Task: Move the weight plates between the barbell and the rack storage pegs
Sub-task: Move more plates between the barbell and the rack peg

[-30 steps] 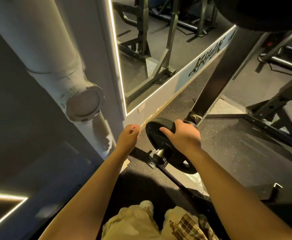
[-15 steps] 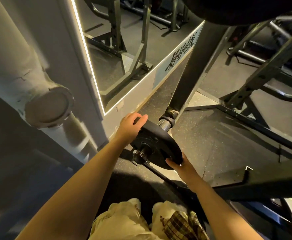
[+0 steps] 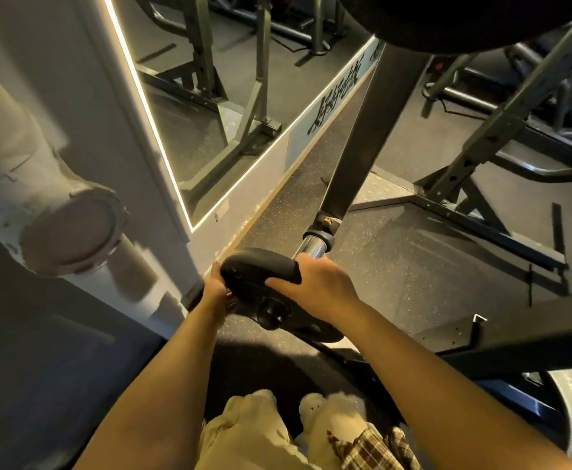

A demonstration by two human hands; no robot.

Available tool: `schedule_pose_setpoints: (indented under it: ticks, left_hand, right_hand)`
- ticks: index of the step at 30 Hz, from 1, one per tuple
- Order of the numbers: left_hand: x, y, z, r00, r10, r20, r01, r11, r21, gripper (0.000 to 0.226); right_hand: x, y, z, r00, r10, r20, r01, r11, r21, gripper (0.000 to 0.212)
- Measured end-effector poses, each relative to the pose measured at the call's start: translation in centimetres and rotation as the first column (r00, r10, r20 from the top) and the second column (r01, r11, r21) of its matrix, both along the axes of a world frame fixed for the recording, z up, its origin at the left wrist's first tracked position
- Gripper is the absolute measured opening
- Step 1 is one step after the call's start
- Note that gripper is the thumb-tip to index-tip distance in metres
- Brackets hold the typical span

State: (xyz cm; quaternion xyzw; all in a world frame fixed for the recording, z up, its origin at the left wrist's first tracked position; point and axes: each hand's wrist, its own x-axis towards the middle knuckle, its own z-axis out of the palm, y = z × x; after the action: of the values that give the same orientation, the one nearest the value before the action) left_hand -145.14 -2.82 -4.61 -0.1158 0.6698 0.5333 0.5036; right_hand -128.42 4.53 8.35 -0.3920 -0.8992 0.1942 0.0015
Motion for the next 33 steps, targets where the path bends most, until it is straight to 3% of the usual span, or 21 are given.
schedule_pose_setpoints:
  ticks: [2,5,12,14,16,18,20,23,25,26,27,30,31,33]
  left_hand:
    - [-0.2,-0.2,-0.5,0.999,-0.018,-0.028,0.019,0.998,0.054,0.069]
    - [-0.3,-0.4,-1.0,0.997,-0.043,-0.063,0.047,0.997,0.063,0.079]
    - [0.7,-0.1,3.5,0.98,-0.113,-0.164,0.115,0.993,0.005,0.09]
    - [0.7,-0.6,4.3,0.922,-0.203,-0.33,0.231,0.972,0.048,0.078]
    - [1.2,-0.8,5.4,0.757,-0.226,-0.613,0.346,0.935,0.083,0.039]
    - [2.0,-0.7,6.5,0.599,-0.199,-0.776,0.401,0.913,0.075,0.023]
    - [2.8,-0.3,7.6,0.434,-0.21,-0.876,0.464,0.886,0.017,0.02]
    - [2.7,0.3,8.5,-0.003,-0.212,-0.977,0.553,0.814,-0.178,0.029]
    - [1.7,0.3,7.6,-0.264,-0.154,-0.952,0.639,0.712,-0.292,0.024]
    - [0.8,0.5,7.0,-0.302,-0.186,-0.935,0.669,0.657,-0.347,0.019]
    - [0.3,0.8,6.7,-0.278,-0.27,-0.922,0.692,0.609,-0.387,0.016]
    - [-0.1,1.1,6.7,0.086,-0.54,-0.837,0.658,0.661,-0.36,0.022]
    - [-0.4,1.3,6.5,0.263,-0.585,-0.768,0.647,0.697,-0.309,0.022]
    - [-0.8,0.7,6.3,0.655,-0.475,-0.588,0.53,0.843,-0.091,0.027]
  right_hand:
    - [0.7,-0.5,-0.8,0.993,0.0,-0.121,0.016,0.991,0.131,0.057]
    - [0.9,-0.5,-1.9,0.977,0.01,-0.215,0.027,0.985,0.168,0.056]
    - [4.4,-0.9,-3.6,0.934,-0.103,-0.342,0.062,0.99,-0.128,0.053]
    - [6.3,-1.4,-4.9,0.925,-0.2,-0.324,0.113,0.957,-0.268,0.052]
    - [7.9,-1.9,-6.1,0.905,-0.317,-0.283,0.164,0.875,-0.455,0.048]
    - [9.0,-2.4,-7.3,0.889,-0.399,-0.224,0.187,0.763,-0.619,0.042]
    - [9.3,-2.8,-8.2,0.876,-0.45,-0.174,0.21,0.68,-0.703,0.045]
    - [9.3,-3.1,-9.0,0.856,-0.505,-0.106,0.249,0.584,-0.773,0.054]
    - [9.3,-3.0,-8.9,0.862,-0.501,-0.083,0.263,0.581,-0.77,0.055]
    - [9.3,-2.8,-8.6,0.874,-0.479,-0.078,0.263,0.602,-0.754,0.054]
    - [9.3,-2.6,-8.4,0.887,-0.456,-0.064,0.267,0.623,-0.735,0.054]
    - [9.1,-2.3,-7.1,0.923,-0.38,-0.057,0.25,0.707,-0.661,0.053]
    - [8.8,-2.3,-6.5,0.93,-0.361,-0.065,0.248,0.748,-0.615,0.051]
    - [7.9,-2.4,-5.3,0.955,-0.282,-0.087,0.213,0.862,-0.46,0.05]
